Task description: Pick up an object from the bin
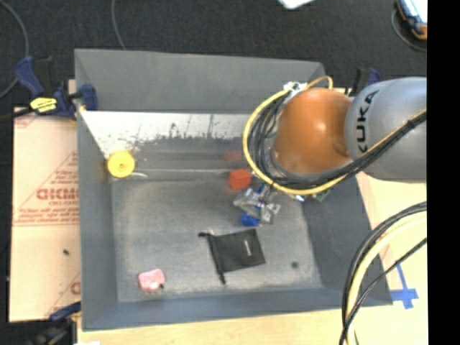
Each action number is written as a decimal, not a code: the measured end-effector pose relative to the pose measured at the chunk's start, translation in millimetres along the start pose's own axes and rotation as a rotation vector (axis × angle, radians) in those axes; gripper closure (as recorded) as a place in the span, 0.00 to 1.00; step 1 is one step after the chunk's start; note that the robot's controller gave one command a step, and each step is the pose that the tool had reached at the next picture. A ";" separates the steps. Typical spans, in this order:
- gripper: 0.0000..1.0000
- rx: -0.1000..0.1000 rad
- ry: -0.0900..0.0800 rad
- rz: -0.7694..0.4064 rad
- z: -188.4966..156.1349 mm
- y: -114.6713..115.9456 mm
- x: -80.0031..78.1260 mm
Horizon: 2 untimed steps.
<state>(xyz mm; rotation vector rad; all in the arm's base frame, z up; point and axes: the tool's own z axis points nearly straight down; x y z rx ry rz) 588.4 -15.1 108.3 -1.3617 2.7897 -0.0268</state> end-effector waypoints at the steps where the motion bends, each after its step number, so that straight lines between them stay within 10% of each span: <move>1: 1.00 0.005 -0.004 0.008 32.9 10.1 31.5; 2: 1.00 0.001 -0.003 -0.008 -121.3 4.5 0.1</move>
Offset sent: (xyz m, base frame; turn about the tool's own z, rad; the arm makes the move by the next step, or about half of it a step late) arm -0.0094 0.0025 0.1205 -0.0130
